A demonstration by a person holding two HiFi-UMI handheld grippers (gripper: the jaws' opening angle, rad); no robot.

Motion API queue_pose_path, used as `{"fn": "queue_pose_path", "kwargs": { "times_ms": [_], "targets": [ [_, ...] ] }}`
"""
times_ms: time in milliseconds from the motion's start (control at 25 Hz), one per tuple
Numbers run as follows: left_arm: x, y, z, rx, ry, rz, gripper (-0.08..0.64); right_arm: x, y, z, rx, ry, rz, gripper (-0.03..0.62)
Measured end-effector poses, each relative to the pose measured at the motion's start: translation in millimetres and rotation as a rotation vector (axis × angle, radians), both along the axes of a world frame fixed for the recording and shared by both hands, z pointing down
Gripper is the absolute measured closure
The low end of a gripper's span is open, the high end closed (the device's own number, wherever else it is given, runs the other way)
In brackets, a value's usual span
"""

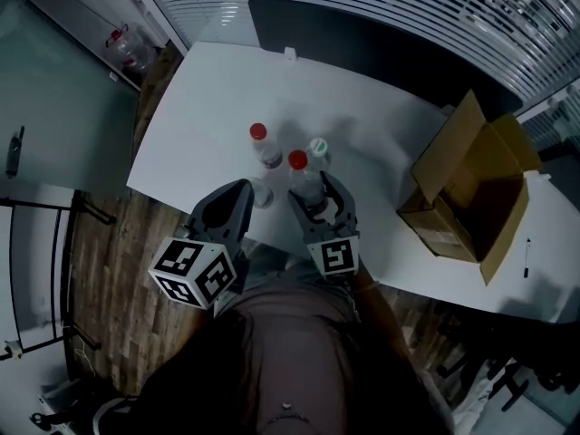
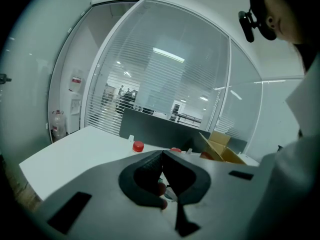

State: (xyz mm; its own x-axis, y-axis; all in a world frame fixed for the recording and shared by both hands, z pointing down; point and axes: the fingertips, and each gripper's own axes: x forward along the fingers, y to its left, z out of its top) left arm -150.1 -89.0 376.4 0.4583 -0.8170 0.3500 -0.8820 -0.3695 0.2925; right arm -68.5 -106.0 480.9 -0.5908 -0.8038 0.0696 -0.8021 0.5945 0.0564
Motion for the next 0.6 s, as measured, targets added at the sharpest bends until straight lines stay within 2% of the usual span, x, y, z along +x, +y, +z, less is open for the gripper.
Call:
{"fn": "queue_pose_path", "kwargs": {
  "times_ms": [600],
  "targets": [
    [12, -8, -1, 0.001, -0.012, 0.051, 0.551, 12, 9, 31, 0.007, -0.003, 0.011, 0.29]
  ]
}}
